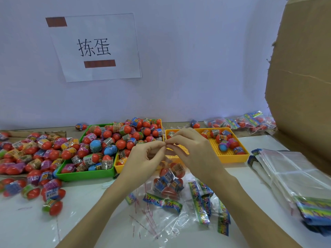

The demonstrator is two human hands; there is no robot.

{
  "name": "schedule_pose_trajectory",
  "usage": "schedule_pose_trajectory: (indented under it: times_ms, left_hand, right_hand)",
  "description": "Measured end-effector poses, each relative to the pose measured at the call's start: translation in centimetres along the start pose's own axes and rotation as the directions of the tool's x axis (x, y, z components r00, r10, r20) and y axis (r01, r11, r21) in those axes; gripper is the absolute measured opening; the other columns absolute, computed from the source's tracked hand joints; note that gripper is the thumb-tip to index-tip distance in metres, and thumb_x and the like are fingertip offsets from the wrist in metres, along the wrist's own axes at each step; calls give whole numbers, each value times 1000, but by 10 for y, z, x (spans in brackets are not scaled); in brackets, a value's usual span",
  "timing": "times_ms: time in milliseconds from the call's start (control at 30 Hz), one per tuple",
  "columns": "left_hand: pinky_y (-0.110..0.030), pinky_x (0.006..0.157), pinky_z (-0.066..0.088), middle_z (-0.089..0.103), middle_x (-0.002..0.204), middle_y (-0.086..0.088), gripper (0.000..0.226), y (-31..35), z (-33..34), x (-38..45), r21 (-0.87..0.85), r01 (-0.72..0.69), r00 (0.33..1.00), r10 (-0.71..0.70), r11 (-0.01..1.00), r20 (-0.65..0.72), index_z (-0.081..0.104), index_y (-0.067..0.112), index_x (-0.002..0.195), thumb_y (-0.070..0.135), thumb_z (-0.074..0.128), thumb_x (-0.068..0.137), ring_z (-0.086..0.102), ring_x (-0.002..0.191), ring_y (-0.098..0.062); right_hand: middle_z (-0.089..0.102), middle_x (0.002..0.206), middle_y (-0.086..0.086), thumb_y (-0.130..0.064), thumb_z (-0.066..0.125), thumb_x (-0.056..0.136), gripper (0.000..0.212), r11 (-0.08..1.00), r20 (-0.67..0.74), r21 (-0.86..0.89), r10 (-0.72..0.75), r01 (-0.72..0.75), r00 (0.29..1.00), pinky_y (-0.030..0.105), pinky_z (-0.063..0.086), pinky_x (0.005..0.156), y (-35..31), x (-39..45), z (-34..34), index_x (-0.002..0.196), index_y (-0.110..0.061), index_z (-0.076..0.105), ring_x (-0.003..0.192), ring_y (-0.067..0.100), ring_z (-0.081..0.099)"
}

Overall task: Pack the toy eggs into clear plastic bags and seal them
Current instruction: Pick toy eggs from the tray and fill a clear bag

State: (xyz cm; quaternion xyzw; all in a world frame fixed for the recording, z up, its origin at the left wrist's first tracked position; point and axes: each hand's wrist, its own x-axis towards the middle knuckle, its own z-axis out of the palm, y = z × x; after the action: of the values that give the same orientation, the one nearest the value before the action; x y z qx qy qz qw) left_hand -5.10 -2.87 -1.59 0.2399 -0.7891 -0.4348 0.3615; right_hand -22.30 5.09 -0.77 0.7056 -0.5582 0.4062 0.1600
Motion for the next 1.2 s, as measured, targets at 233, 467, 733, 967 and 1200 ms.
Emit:
schedule_pose_trajectory:
  times_ms: [233, 467, 733, 967, 1200]
  left_hand:
    - [-26, 81, 64, 83, 96, 7, 34, 2, 0, 0, -46, 40, 999, -40, 998, -10, 75, 39, 109, 9, 57, 108, 80, 91, -13]
    - [-17, 80, 60, 83, 97, 8, 37, 5, -2, -1, -133, 108, 994, -109, 985, 0, 78, 43, 101, 8, 66, 103, 79, 92, -10]
    - [-15, 77, 59, 83, 94, 8, 41, 7, -2, 0, -131, 89, 995, -93, 987, -23, 84, 48, 94, 11, 68, 103, 80, 88, -10]
    - [-19, 72, 62, 83, 89, 8, 30, 3, 2, -1, -30, 30, 998, -32, 999, -50, 79, 37, 101, 10, 67, 103, 81, 81, -13]
    - [-15, 70, 60, 82, 85, 12, 28, 3, 7, -3, 43, -13, 994, 18, 999, -108, 79, 34, 104, 10, 67, 103, 79, 78, -7]
  right_hand:
    - [72, 104, 5, -13, 79, 93, 16, 999, 49, 34, 12, -13, 999, 37, 56, 88, 3, -1, 2, 109, -9, 78, 100, 25, 65]
    - [69, 101, 6, -10, 78, 93, 11, 999, 69, 33, 8, -10, 998, 32, 54, 84, 5, 0, 1, 103, -7, 75, 95, 22, 62]
    - [73, 101, 9, -7, 75, 96, 11, 1000, 46, 5, -25, 24, 999, 36, 57, 86, 3, 0, 0, 106, -4, 79, 96, 27, 67]
    - [72, 96, 6, -6, 76, 93, 7, 1000, -12, -11, -5, 5, 1000, 32, 57, 81, 0, -1, 5, 99, -6, 78, 90, 22, 65]
    - [68, 92, 5, -8, 76, 92, 3, 999, -59, -44, -2, -1, 998, 30, 54, 79, -3, -2, 8, 93, -7, 73, 87, 21, 62]
